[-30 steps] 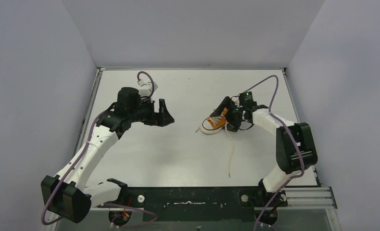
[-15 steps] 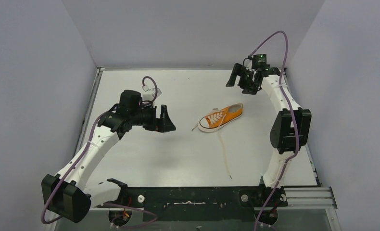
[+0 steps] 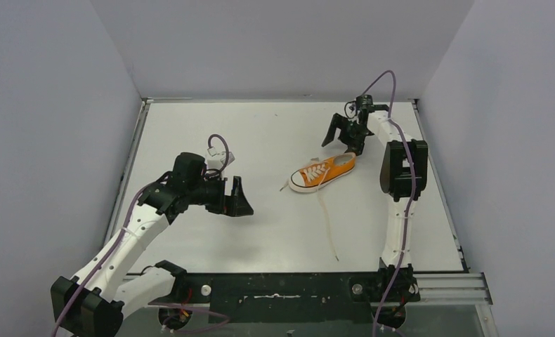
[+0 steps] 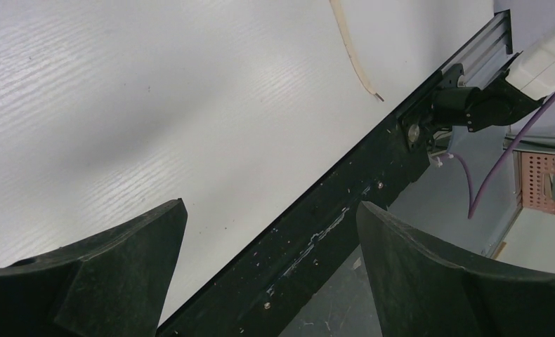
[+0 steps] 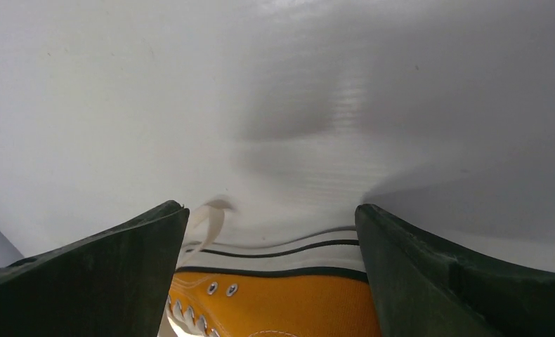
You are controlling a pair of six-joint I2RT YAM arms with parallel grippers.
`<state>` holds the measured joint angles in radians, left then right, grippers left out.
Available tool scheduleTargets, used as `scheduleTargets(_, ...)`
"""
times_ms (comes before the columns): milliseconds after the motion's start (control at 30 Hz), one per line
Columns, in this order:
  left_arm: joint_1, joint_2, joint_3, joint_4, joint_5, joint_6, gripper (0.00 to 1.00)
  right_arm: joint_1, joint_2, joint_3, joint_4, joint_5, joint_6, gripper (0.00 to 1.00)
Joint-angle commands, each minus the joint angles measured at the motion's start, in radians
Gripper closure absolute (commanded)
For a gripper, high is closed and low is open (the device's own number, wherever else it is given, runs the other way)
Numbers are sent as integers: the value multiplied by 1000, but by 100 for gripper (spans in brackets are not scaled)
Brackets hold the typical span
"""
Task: Tie the shoes
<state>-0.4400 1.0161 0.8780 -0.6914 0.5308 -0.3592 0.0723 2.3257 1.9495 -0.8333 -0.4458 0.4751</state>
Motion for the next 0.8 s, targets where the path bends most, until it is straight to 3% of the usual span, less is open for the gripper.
scheduleTargets(0, -5, -24, 1, 10, 10, 3, 10, -23, -134, -132, -111, -70, -36, 5)
scheduleTargets(167, -5, -1, 25, 3, -4, 24, 10, -16, -364, -457, -70, -124, -10, 6)
scheduleTargets(367, -7, 50, 47, 12, 0, 24, 10, 64, -659, -790, 84, -204, 165, 4)
scheduleTargets(533, -7, 161, 93, 42, 42, 20, 9, 40, -753, -815, 75, -142, 114, 2)
scheduleTargets(633, -9, 278, 157, 35, 84, 24, 10, 29, -680, -707, 40, -85, 14, 3)
scheduleTargets(767, -20, 431, 222, 132, 165, -13, 13, 12, -581, -634, 111, -84, 63, 7)
